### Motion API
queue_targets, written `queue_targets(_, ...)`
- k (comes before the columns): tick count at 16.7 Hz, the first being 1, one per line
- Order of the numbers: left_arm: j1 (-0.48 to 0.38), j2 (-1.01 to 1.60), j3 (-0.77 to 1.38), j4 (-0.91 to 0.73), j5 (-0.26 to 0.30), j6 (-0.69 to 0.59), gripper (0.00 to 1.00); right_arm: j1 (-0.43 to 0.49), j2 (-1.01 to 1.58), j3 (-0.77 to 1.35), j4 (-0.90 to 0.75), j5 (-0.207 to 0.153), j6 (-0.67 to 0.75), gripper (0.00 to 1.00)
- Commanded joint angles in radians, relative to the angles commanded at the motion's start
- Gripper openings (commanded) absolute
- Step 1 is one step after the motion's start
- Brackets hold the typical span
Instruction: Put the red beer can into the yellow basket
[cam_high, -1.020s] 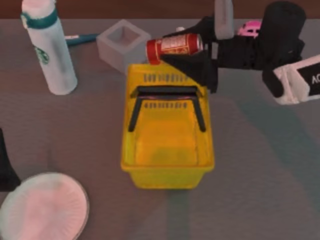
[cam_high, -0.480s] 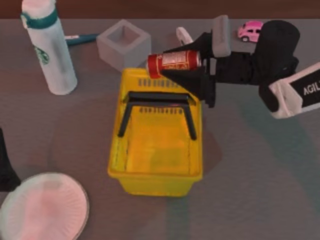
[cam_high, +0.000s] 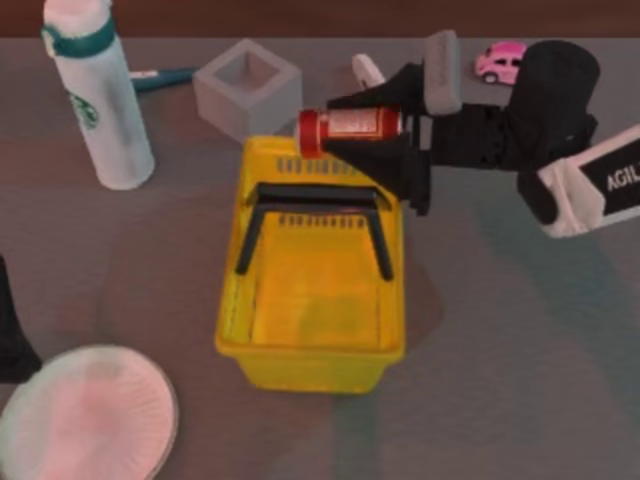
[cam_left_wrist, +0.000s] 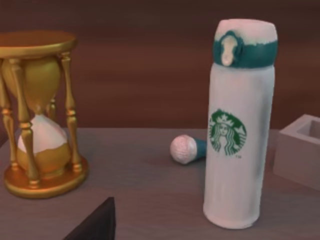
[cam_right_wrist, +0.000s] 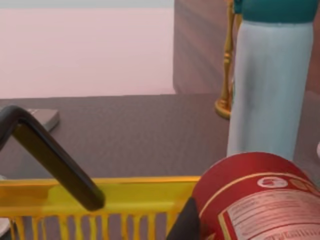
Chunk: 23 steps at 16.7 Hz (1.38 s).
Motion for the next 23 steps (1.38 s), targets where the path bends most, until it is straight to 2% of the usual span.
queue_targets(3,0.000,0.000,0.000,0.000,0.000,0.000,1.00,0.000,0.000,0.000,0.000,0.000,0.000,0.98)
queue_targets(4,0.000,0.000,0.000,0.000,0.000,0.000,1.00,0.000,0.000,0.000,0.000,0.000,0.000,1.00)
queue_targets(11,0.000,0.000,0.000,0.000,0.000,0.000,1.00,0.000,0.000,0.000,0.000,0.000,0.000,1.00)
queue_targets(15,-0.011,0.029,0.019,-0.025,0.004,0.011,1.00,-0.009,-0.031,-0.021,-0.027,0.019,0.003,1.00)
queue_targets(18,-0.050,0.142,0.099,-0.123,0.016,0.055,1.00,-0.023,-0.111,-0.112,-0.101,0.069,0.023,1.00)
queue_targets(21,-0.110,0.326,0.239,-0.275,0.029,0.129,1.00,-0.048,-0.253,-0.250,-0.206,0.153,0.043,1.00)
queue_targets(23,-0.158,0.475,0.360,-0.394,0.037,0.191,1.00,-0.069,-0.381,-0.354,-0.286,0.225,0.052,1.00)
